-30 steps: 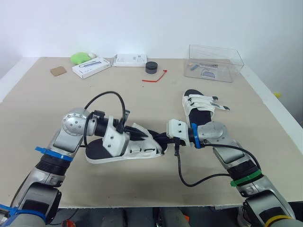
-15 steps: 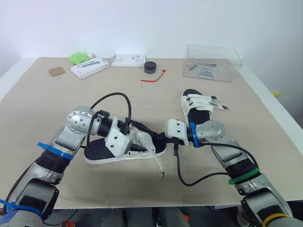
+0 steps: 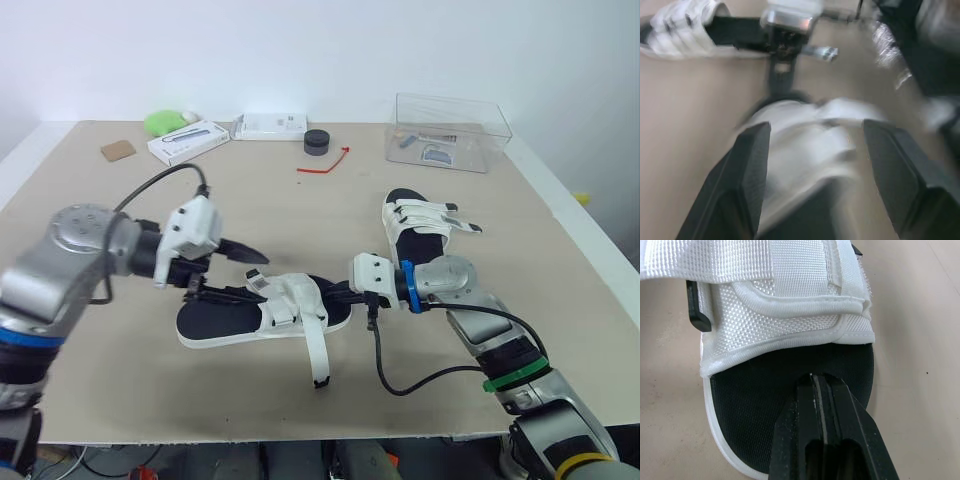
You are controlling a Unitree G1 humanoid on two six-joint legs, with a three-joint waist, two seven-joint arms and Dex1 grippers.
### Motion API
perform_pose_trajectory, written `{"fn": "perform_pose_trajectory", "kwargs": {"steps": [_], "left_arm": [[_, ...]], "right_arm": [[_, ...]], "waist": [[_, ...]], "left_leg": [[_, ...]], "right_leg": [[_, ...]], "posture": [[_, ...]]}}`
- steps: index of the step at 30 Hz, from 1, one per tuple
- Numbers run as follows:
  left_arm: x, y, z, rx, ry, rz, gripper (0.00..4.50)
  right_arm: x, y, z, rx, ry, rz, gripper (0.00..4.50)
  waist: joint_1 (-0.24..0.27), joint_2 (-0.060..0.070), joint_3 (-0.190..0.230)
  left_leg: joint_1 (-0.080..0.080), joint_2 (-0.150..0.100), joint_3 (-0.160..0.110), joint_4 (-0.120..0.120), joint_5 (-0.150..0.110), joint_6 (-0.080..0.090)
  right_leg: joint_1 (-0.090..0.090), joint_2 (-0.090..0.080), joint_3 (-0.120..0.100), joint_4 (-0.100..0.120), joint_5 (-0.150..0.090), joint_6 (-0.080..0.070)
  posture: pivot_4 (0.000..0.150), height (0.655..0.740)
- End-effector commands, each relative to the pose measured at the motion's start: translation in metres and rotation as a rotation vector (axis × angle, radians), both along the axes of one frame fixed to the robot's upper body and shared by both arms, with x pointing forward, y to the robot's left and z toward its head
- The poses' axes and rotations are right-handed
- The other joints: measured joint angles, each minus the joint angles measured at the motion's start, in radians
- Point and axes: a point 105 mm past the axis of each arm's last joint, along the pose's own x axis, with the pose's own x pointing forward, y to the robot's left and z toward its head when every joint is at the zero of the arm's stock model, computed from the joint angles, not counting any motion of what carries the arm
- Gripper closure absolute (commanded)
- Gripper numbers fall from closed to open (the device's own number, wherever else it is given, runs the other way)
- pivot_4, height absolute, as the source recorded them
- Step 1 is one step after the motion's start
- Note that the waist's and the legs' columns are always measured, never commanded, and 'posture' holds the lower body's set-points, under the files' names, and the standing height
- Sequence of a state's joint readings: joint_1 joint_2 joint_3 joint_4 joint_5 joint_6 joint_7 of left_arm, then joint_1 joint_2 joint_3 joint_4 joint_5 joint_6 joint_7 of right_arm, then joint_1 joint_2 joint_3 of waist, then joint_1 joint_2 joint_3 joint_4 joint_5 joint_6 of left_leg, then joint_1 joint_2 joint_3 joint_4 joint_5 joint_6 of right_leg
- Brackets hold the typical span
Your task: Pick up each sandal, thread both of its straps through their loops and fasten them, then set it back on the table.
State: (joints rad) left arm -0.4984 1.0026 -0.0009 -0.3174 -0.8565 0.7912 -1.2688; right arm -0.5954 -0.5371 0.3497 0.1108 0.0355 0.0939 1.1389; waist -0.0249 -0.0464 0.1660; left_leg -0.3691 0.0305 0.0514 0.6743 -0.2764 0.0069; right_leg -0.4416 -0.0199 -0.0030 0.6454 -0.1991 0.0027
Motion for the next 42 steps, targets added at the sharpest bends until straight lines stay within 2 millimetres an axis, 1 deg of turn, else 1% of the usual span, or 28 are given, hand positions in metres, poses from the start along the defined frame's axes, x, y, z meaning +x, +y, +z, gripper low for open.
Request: {"fn": "perform_pose_trajectory", "kwargs": {"steps": [1,3,4,6,9,12,16,19,22,26,29,33,36,37,38,39,40,41,42], "left_arm": [[-0.041,-0.007,-0.002,-0.076,0.259,-0.049,1.5],[-0.058,-0.015,-0.026,-0.08,0.371,-0.021,1.5],[-0.062,-0.018,-0.036,-0.08,0.394,0.002,1.5],[-0.064,-0.023,-0.048,-0.082,0.404,0.043,1.5],[-0.049,-0.035,-0.069,-0.088,0.358,0.153,1.5],[-0.032,-0.041,-0.08,-0.081,0.319,0.216,1.5],[-0.014,-0.046,-0.087,-0.07,0.28,0.245,1.5],[-0.009,-0.048,-0.092,-0.064,0.274,0.24,1.5],[-0.012,-0.055,-0.097,-0.057,0.277,0.205,1.5],[-0.026,-0.067,-0.092,-0.083,0.318,0.116,1.5],[-0.028,-0.07,-0.091,-0.101,0.34,0.108,1.5],[-0.021,-0.078,-0.088,-0.138,0.353,0.126,1.5],[-0.017,-0.08,-0.087,-0.152,0.381,0.145,2.28],[-0.017,-0.079,-0.088,-0.148,0.383,0.147,2.67],[-0.017,-0.079,-0.089,-0.141,0.389,0.152,3.23],[-0.016,-0.079,-0.09,-0.137,0.394,0.155,3.44],[-0.016,-0.078,-0.09,-0.135,0.399,0.158,4.08],[-0.016,-0.078,-0.092,-0.13,0.407,0.161,4.4],[-0.016,-0.078,-0.093,-0.126,0.415,0.165,4.4]], "right_arm": [[-0.004,-0.003,-0.017,-0.05,0.059,0.003,4.5],[-0.004,-0.003,-0.017,-0.05,0.06,0.005,4.5],[-0.004,-0.002,-0.017,-0.05,0.061,0.006,4.5],[-0.004,-0.001,-0.017,-0.05,0.062,0.008,4.5],[-0.002,-0.001,-0.016,-0.048,0.06,0.005,4.5],[-0.001,-0.001,-0.016,-0.049,0.06,0.002,4.5],[-0.002,-0.003,-0.015,-0.049,0.061,-0.005,4.5],[-0.002,-0.004,-0.015,-0.05,0.061,-0.011,4.5],[-0.002,-0.005,-0.015,-0.049,0.061,-0.019,4.5],[-0.003,-0.007,-0.015,-0.05,0.063,-0.028,4.5],[-0.003,-0.008,-0.015,-0.049,0.062,-0.033,4.5],[-0.002,-0.008,-0.015,-0.048,0.06,-0.037,4.5],[-0.001,-0.007,-0.014,-0.048,0.059,-0.038,4.5],[-0.001,-0.007,-0.014,-0.047,0.058,-0.038,4.5],[-0.001,-0.008,-0.014,-0.047,0.058,-0.039,4.5],[0.0,-0.008,-0.014,-0.048,0.057,-0.04,4.5],[0.0,-0.008,-0.014,-0.048,0.056,-0.04,4.5],[0.0,-0.008,-0.014,-0.048,0.056,-0.041,4.5],[0.0,-0.008,-0.014,-0.048,0.055,-0.041,4.5]], "waist": [[0.0,0.0,0.0],[-0.001,0.0,0.0],[0.0,0.001,0.0],[0.002,-0.001,0.0],[0.005,-0.001,0.0],[0.005,-0.001,0.0],[0.005,-0.001,0.0],[0.004,-0.001,0.0],[0.004,-0.001,0.0],[0.004,-0.001,0.0],[0.004,-0.001,0.0],[0.004,-0.001,0.0],[0.004,-0.001,0.0],[0.004,-0.001,0.0],[0.004,-0.001,0.0],[0.004,-0.001,0.0],[0.004,-0.001,0.0],[0.004,-0.001,0.0],[0.004,-0.001,0.0]], "left_leg": [[0.0,0.0,0.0,0.0,0.0,0.0],[0.001,0.0,0.0,0.0,0.0,0.0],[0.001,0.0,0.0,0.0,0.0,-0.001],[0.002,-0.001,0.0,-0.001,0.0,-0.001],[0.003,-0.001,-0.002,-0.001,0.002,-0.005],[0.006,-0.002,-0.001,-0.001,0.003,-0.005],[0.008,-0.002,-0.001,-0.001,0.003,-0.005],[0.008,-0.002,0.0,-0.002,0.003,-0.005],[0.008,-0.002,0.0,-0.003,0.003,-0.005],[0.008,-0.001,0.0,-0.003,0.003,-0.005],[0.007,-0.001,0.0,-0.003,0.002,-0.005],[0.007,-0.002,0.0,-0.003,0.002,-0.005],[0.007,-0.002,0.0,-0.003,0.002,-0.005],[0.007,-0.002,0.0,-0.003,0.002,-0.005],[0.007,-0.002,0.0,-0.003,0.002,-0.005],[0.008,-0.002,0.0,-0.003,0.003,-0.005],[0.008,-0.002,-0.001,-0.003,0.003,-0.005],[0.008,-0.002,-0.001,-0.002,0.003,-0.005],[0.008,-0.002,-0.001,-0.002,0.003,-0.005]], "right_leg": [[0.0,0.0,0.0,0.0,0.0,0.0],[0.0,0.0,0.0,0.0,0.0,-0.001],[0.0,0.0,0.001,0.0,0.0,-0.001],[0.001,-0.001,0.001,0.001,-0.001,-0.001],[0.002,-0.001,-0.001,0.001,0.0,-0.003],[0.005,0.0,0.0,0.001,0.0,-0.007],[0.005,0.002,0.0,0.001,0.001,-0.008],[0.005,0.002,0.001,0.001,0.002,-0.006],[0.005,0.002,0.001,0.001,0.002,-0.006],[0.005,0.001,0.001,0.001,0.001,-0.006],[0.005,0.001,0.001,0.001,0.001,-0.005],[0.005,0.0,0.001,0.001,0.001,-0.005],[0.005,0.0,0.001,0.001,0.001,-0.004],[0.005,0.0,0.001,0.001,0.001,-0.004],[0.005,0.0,0.001,0.001,0.001,-0.004],[0.005,0.0,0.001,0.001,0.001,-0.004],[0.005,0.0,0.001,0.001,0.001,-0.004],[0.005,0.0,0.001,0.001,0.002,-0.004],[0.005,0.0,0.001,0.001,0.002,-0.004]], "posture": [[0.15,0.74],[0.15,0.74],[0.15,0.74],[0.15,0.74],[0.15,0.74],[0.15,0.74],[0.15,0.74],[0.15,0.74],[0.15,0.74],[0.15,0.74],[0.15,0.74],[0.15,0.74],[0.15,0.74],[0.15,0.74],[0.15,0.74],[0.15,0.74],[0.15,0.74],[0.15,0.74],[0.15,0.74]]}}
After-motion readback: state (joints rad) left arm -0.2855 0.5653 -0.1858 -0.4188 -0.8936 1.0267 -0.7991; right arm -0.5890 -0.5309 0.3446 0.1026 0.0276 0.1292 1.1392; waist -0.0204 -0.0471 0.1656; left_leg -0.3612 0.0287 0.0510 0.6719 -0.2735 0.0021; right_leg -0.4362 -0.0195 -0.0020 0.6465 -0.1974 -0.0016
